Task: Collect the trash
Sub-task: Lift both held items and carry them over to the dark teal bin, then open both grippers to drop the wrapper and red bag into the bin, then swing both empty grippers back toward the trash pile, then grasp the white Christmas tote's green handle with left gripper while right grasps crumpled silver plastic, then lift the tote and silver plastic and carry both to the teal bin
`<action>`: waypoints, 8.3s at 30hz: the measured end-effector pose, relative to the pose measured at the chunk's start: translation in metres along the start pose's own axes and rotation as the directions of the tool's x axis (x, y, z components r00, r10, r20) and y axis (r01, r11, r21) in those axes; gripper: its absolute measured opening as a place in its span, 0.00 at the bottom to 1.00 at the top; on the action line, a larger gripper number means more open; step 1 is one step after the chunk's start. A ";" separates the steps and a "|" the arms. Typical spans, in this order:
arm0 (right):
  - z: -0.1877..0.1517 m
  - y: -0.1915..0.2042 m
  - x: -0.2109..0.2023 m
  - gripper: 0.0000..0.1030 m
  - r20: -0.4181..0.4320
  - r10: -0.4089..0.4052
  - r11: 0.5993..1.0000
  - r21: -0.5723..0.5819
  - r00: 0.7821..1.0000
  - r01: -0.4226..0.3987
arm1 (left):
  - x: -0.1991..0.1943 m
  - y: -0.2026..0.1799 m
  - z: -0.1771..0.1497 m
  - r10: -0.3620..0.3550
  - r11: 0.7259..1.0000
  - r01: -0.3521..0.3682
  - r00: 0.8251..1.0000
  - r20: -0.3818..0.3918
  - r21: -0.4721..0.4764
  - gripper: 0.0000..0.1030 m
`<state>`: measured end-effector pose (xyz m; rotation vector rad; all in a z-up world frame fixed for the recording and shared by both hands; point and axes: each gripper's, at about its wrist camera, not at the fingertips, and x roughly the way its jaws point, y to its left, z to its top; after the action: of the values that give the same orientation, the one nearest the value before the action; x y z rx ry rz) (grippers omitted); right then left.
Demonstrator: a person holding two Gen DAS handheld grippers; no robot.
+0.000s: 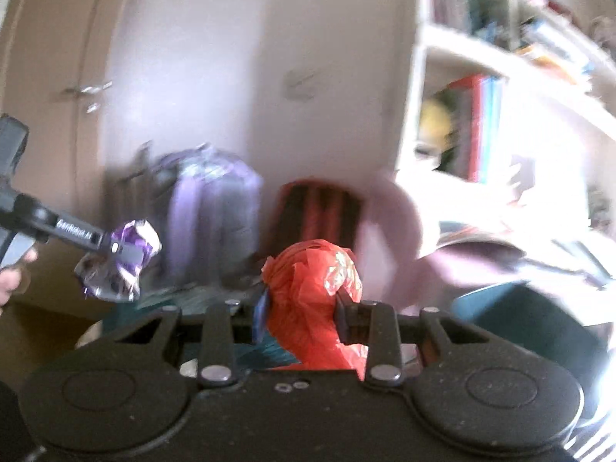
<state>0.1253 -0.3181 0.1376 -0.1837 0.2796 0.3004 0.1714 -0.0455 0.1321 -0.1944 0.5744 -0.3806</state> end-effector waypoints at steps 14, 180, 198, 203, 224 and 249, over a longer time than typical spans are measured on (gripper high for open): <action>0.025 -0.164 -0.024 0.32 0.100 -0.369 0.926 0.129 0.924 0.356 | 0.073 -0.238 0.075 -0.352 0.925 0.349 0.936 -0.008 0.150 0.18; -0.454 0.234 0.394 0.25 -0.853 0.381 0.860 0.469 0.357 0.201 | 0.276 0.339 -0.405 0.128 0.556 -0.682 0.634 -0.763 -0.474 0.14; -0.318 0.183 0.270 0.25 -0.719 0.317 0.928 0.371 0.619 -0.044 | 0.214 0.267 -0.345 0.230 0.762 -0.578 0.664 -0.711 -0.293 0.14; -0.331 0.168 0.277 0.25 -0.721 0.335 0.905 0.425 0.607 0.005 | 0.224 0.279 -0.359 0.161 0.741 -0.582 0.638 -0.753 -0.334 0.14; -0.343 0.169 0.316 0.25 -0.718 0.417 0.853 0.521 0.557 0.033 | 0.330 0.320 -0.406 0.190 0.768 -0.605 0.530 -0.826 -0.211 0.14; -0.209 0.138 0.186 0.25 -0.552 0.311 0.923 0.370 0.773 -0.107 | 0.121 0.156 -0.207 0.177 0.915 -0.316 0.873 -0.454 -0.251 0.14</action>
<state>0.2011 -0.1849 -0.1340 0.0859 0.9914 0.4129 0.1944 0.0330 -0.1419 -0.3485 1.0834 -0.0681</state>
